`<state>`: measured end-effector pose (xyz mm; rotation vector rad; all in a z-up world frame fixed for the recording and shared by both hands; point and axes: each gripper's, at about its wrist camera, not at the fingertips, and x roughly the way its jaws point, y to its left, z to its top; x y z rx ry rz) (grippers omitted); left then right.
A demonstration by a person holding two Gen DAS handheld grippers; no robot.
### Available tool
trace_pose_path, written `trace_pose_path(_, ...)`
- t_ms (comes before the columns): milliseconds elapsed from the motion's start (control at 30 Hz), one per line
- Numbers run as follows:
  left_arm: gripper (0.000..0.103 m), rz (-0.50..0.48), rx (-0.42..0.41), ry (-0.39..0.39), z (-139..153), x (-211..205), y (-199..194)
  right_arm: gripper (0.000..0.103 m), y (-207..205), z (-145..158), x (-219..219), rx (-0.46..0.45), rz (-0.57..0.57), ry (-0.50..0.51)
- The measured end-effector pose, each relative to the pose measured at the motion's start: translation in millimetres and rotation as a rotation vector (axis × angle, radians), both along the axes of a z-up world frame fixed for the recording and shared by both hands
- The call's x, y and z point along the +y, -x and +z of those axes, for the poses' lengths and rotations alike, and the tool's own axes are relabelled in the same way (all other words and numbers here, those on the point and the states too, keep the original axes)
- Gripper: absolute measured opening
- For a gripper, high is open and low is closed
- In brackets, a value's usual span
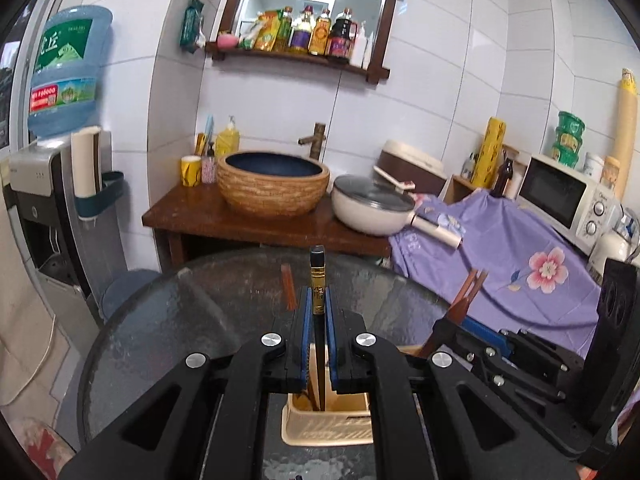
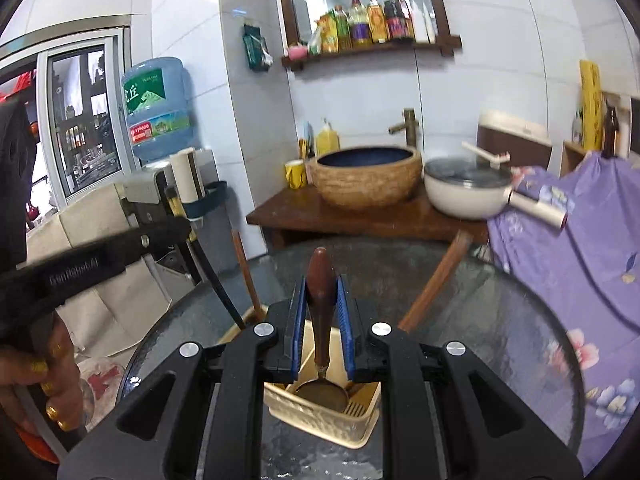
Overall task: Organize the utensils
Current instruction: 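Lower the chopstick and spoon into the basket and open both tools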
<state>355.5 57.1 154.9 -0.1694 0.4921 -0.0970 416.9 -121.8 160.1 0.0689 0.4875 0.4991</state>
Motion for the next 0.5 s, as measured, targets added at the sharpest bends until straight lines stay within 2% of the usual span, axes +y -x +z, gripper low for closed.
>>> trace_pose_path(267,0.007,-0.002,0.066,0.006,-33.6,2.8,-5.6,0.016,1.7,-19.2,4.8,0.005,-0.006,0.028)
trace_pose_path(367,0.006,0.007,0.069,-0.013,-38.7,1.6,-7.7,0.016,0.6,-23.2,5.3,0.012,-0.010,0.030)
trace_pose_path(500,0.006,0.001,0.079,0.001,-43.7,1.0,-7.6,0.016,0.5,-26.2,5.1,0.013,-0.024,0.038)
